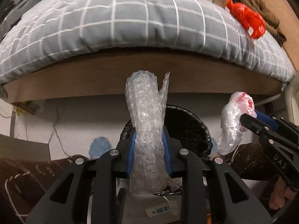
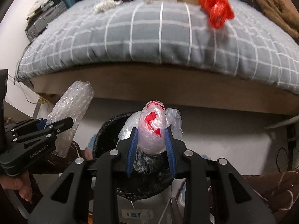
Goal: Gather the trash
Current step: 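Open the right tool over the bin while the left tool releases the bubble wrap into it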
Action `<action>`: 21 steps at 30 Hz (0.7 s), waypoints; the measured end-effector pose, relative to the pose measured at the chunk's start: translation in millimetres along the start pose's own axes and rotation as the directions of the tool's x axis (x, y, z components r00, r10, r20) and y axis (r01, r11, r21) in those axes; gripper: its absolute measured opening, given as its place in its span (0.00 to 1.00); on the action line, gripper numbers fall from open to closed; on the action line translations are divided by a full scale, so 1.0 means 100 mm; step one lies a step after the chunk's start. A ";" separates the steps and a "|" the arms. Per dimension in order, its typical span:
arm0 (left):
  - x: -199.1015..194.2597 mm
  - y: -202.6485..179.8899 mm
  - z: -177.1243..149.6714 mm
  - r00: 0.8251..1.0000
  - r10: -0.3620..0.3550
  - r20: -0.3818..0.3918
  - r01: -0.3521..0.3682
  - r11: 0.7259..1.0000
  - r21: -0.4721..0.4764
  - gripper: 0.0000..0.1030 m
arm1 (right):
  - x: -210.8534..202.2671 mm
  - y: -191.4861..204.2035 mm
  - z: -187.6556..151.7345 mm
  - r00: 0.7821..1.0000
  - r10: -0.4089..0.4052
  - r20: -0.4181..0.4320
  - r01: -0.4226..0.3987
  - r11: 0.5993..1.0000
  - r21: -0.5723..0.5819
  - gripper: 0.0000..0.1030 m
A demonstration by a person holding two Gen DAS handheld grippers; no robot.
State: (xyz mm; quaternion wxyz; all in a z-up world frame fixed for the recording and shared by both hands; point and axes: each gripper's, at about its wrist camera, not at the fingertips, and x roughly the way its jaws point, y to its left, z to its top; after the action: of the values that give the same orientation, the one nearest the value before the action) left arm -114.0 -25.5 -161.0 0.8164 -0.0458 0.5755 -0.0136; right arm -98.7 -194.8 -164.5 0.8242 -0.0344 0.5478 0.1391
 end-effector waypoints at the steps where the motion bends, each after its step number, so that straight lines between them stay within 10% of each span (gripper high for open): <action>1: 0.07 -0.02 0.01 1.000 0.001 -0.007 -0.001 1.000 0.012 0.25 | 0.08 0.00 -0.01 1.000 -0.001 -0.019 0.001 1.000 0.000 0.28; 21: 0.40 0.44 -0.13 0.996 0.017 -0.084 -0.024 0.997 -0.076 0.25 | 0.65 0.29 -0.11 0.989 0.005 -0.147 -0.013 0.998 -0.053 0.32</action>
State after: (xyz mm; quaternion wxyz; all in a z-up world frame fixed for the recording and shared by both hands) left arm -114.2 14.0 -207.3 0.7895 -0.0709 0.6094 0.0151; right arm -92.8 -156.5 -225.9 0.7796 -0.0644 0.6034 0.1549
